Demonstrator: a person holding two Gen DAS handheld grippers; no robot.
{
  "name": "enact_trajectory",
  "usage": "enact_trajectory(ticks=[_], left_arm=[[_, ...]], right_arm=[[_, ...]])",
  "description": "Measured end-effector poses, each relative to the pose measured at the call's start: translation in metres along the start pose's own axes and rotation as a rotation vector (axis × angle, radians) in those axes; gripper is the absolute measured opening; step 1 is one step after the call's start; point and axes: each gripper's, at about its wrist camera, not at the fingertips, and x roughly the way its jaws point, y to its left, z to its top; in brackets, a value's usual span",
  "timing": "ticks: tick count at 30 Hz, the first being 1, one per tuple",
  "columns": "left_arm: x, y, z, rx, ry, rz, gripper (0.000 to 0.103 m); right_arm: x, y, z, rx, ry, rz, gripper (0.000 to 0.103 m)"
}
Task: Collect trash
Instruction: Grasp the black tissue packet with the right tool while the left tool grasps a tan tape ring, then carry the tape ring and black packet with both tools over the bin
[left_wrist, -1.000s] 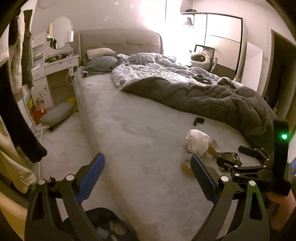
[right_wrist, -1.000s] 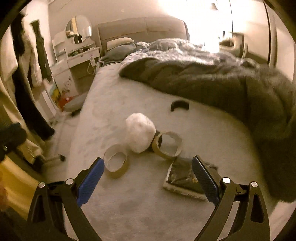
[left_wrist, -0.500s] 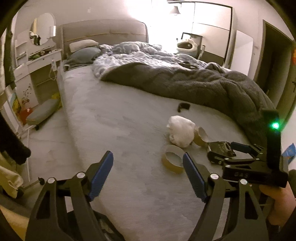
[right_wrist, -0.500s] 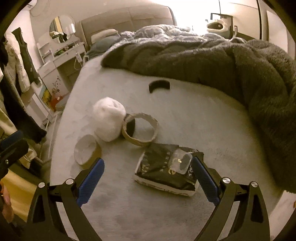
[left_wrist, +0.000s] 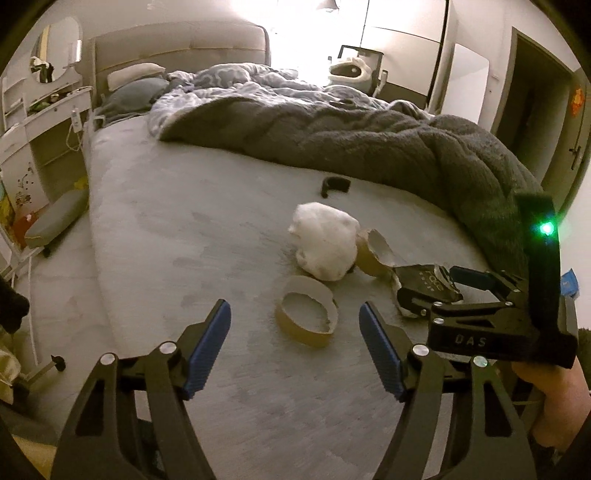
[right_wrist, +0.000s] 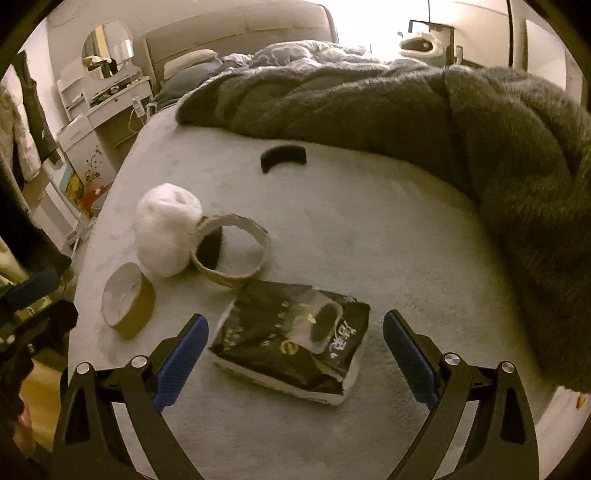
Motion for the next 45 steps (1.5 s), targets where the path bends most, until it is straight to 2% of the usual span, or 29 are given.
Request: enact_trajectory(ticks=[4, 6, 7, 14, 18, 23, 25, 32, 45], left_arm=[[0.011, -0.008, 0.000, 0.011, 0.018, -0.005, 0.075], [0.016, -0.009, -0.001, 0.011, 0.026, -0.007, 0.075], [0.019, -0.011, -0.001, 0.011, 0.032, -0.004, 0.075], [0.038, -0.017, -0.002, 0.000, 0.059, 0.023, 0.075], [0.047, -0.020, -0.002, -0.008, 0.072, 0.048, 0.074], [0.059, -0.021, -0.005, -0.021, 0.092, 0.081, 0.061], [0.063, -0.020, -0.005, -0.027, 0.098, 0.092, 0.059], [0.066, -0.021, -0.005, -0.039, 0.081, 0.131, 0.045], [0.059, -0.021, -0.010, -0.066, 0.071, 0.138, 0.044]], right_arm=[[0.005, -0.008, -0.003, 0.017, 0.016, 0.046, 0.096], [0.004, -0.009, -0.003, 0.004, 0.016, 0.066, 0.090], [0.003, -0.009, -0.003, -0.002, 0.015, 0.074, 0.083], [-0.004, -0.013, 0.000, -0.017, 0.016, 0.152, 0.074], [-0.009, -0.018, 0.001, -0.013, 0.015, 0.174, 0.073], [-0.014, -0.026, 0.001, -0.005, 0.011, 0.200, 0.072], [-0.017, -0.029, 0.001, -0.005, 0.005, 0.206, 0.071], [-0.022, -0.032, 0.001, -0.013, 0.003, 0.228, 0.071], [-0.043, -0.029, 0.006, -0.027, -0.035, 0.242, 0.071]])
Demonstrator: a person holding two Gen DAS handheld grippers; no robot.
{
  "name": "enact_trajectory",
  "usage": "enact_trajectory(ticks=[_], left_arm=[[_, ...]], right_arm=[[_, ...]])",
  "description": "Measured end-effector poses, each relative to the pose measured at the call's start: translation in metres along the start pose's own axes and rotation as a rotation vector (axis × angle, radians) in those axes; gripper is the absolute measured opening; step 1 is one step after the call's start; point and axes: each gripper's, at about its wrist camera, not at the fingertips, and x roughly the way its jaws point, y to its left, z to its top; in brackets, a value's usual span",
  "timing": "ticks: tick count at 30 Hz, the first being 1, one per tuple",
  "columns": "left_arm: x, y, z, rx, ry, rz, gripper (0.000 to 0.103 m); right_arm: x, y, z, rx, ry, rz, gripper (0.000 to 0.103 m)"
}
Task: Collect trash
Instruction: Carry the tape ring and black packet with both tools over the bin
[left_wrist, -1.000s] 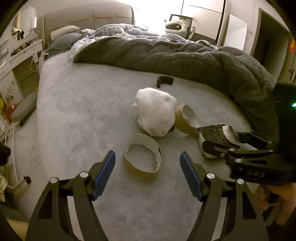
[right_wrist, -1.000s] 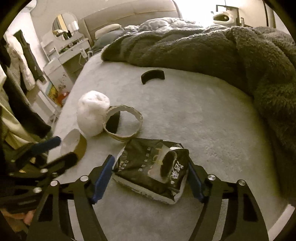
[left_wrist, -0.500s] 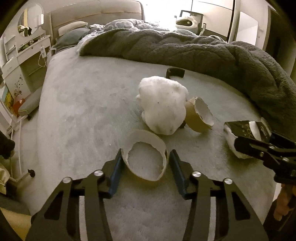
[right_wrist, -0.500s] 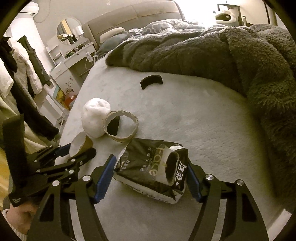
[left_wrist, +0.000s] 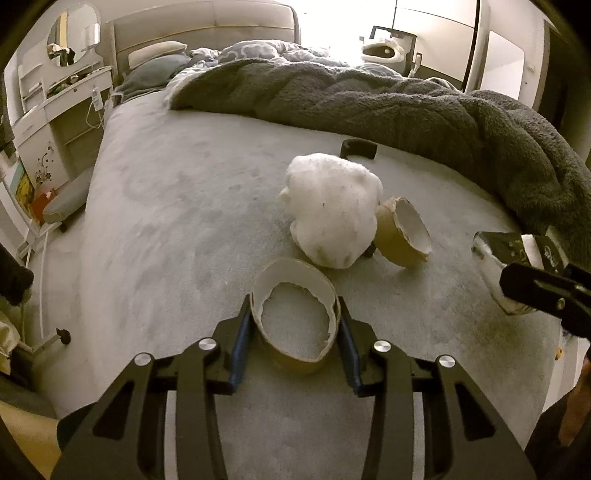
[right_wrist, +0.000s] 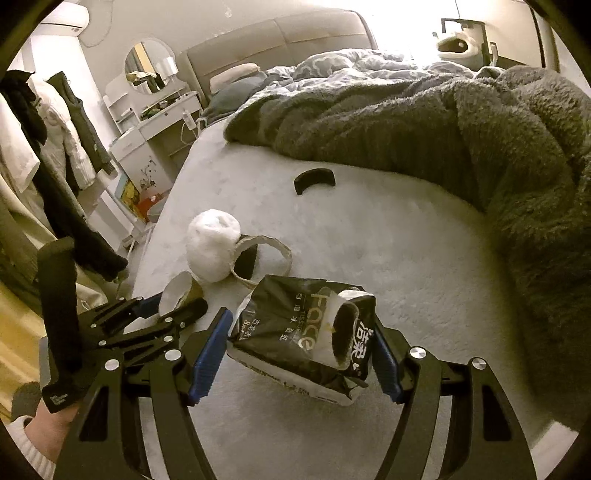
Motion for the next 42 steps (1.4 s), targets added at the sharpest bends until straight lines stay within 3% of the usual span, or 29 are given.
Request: enact_trajectory(ticks=[18, 28, 42], left_arm=[[-0.031, 0.010, -0.022, -0.009, -0.004, 0.025, 0.043], [-0.059, 0.047, -0.032, -0.090, -0.038, 0.071, 0.043], [-0.062, 0.116, -0.067, -0.213, 0.047, 0.140, 0.043]], right_arm=[[-0.022, 0.027, -0.009, -0.030, -0.020, 0.033, 0.071], [-0.036, 0.057, -0.013, -0.061, -0.030, 0.062, 0.071], [-0.026, 0.122, -0.011, -0.117, -0.027, 0.141, 0.071]])
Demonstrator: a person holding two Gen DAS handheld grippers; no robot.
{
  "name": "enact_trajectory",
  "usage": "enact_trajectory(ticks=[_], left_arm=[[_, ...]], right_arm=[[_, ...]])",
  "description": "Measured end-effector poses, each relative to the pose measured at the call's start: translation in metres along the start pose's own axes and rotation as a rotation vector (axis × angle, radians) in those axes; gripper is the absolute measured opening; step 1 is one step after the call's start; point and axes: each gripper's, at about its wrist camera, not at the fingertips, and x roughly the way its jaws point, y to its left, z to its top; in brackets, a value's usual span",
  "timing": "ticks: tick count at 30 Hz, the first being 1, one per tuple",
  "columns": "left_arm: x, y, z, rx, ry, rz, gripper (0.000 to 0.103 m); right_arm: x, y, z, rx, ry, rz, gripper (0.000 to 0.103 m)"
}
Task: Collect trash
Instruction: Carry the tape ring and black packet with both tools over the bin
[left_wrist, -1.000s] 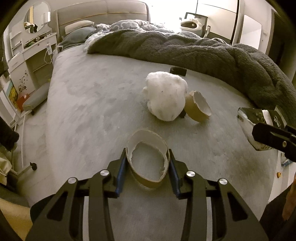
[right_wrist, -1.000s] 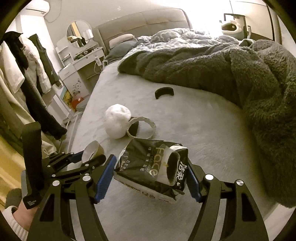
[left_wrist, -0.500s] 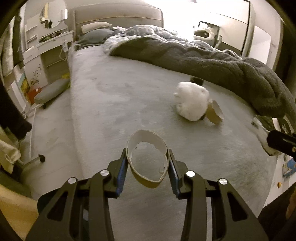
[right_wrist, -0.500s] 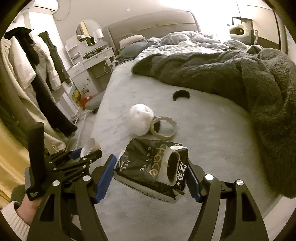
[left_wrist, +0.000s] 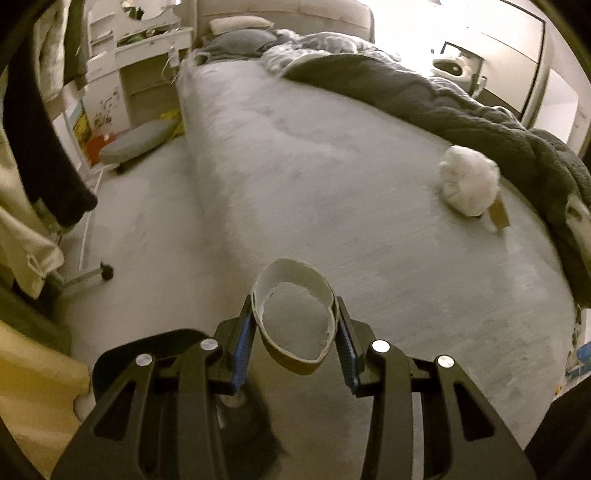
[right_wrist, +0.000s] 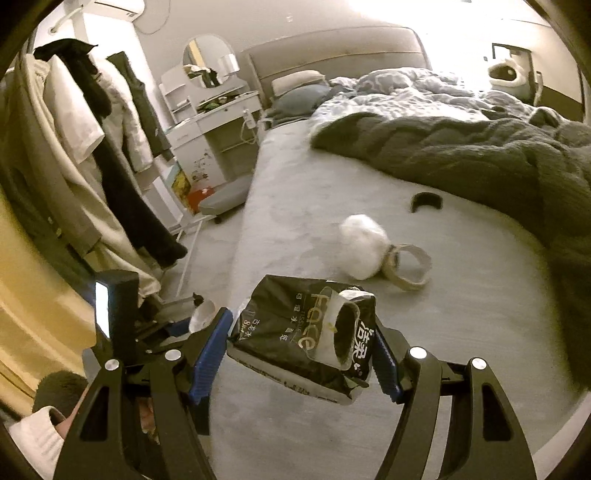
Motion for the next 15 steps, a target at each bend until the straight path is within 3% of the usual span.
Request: enact_trajectory(ticks=[15], left_arm=[[0.018, 0.062, -0.030, -0.069, 0.133, 0.070, 0.043]], right_arm=[[0.037, 0.057, 0.002, -0.042, 0.049, 0.087, 0.071]])
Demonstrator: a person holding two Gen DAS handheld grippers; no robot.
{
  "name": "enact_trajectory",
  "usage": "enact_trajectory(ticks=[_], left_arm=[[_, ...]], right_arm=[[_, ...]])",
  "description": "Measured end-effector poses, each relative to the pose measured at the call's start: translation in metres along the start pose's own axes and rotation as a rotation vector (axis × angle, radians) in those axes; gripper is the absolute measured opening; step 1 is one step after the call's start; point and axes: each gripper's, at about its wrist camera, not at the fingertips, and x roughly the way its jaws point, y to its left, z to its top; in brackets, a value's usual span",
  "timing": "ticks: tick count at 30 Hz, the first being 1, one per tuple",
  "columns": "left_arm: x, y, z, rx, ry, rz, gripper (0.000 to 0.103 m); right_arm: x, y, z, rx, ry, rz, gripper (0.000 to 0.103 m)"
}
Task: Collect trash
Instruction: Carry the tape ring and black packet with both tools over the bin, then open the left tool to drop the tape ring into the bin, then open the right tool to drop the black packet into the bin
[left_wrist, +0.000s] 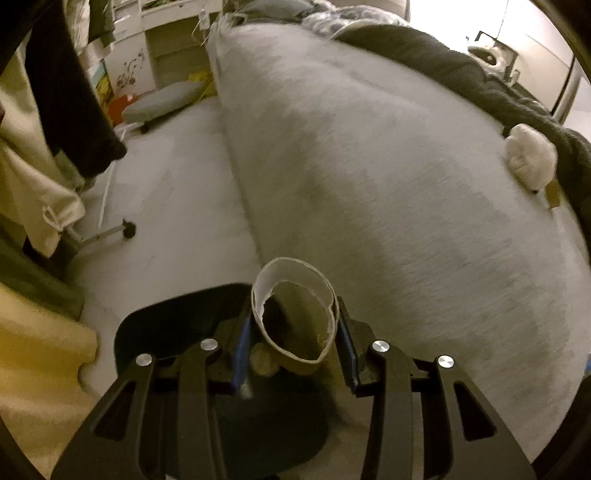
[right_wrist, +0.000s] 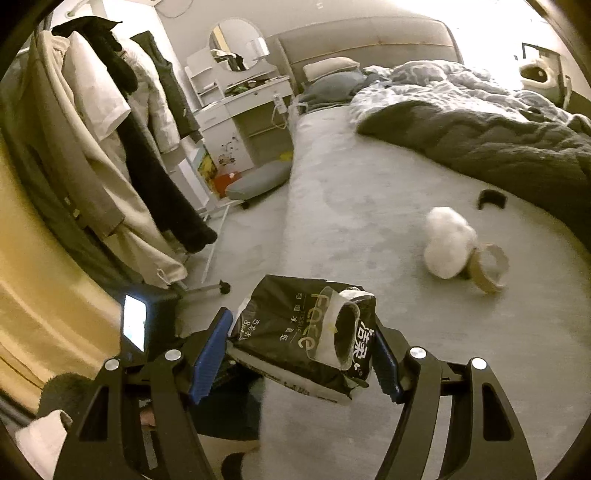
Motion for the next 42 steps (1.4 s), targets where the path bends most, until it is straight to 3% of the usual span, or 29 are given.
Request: enact_trajectory(ticks=[18, 26, 29, 32, 42], left_arm=[[0.050, 0.082, -0.052, -0.134, 0.250, 0.025, 0.044], [0.060, 0.108, -0.079, -0.153, 0.346, -0.012, 0.047], [0.056, 0.117, -0.084, -0.164, 0.346, -0.009, 0.061], [0.051, 0.126, -0.085, -0.181, 0.334, -0.011, 0.068], [0.011, 0.155, -0.080, -0.199, 0.207, 0.022, 0.072]], right_arm=[[0.068, 0.063, -0.005, -0.043, 0.110, 0.098, 0.071], [0.096, 0.089, -0.010, -0.057, 0.162, 0.126, 0.071], [0.103, 0.101, -0.011, -0.080, 0.173, 0.133, 0.071], [0.112, 0.108, -0.013, -0.095, 0.195, 0.134, 0.071], [0.148, 0.125, -0.030, -0.122, 0.281, 0.118, 0.071]])
